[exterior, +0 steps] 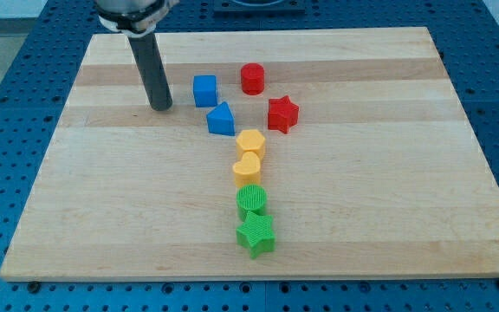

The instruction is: Push the blue cube into the red circle

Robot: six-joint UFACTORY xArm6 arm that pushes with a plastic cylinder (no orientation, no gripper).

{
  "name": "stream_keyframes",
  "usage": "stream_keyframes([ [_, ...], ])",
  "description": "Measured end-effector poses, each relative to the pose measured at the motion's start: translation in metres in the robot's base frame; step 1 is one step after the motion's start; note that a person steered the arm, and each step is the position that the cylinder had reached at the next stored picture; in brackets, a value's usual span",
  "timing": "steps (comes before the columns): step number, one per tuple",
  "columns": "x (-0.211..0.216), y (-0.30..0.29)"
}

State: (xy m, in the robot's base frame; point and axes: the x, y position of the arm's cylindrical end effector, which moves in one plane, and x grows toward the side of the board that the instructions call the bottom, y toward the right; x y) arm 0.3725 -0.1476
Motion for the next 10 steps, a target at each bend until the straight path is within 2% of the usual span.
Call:
stream_keyframes([
  [2,-0.003,0.032],
  [3,-0.028,0.057],
  [7,-0.038,0.081],
  [8,-0.035,0.072],
  [10,0.015,0.016],
])
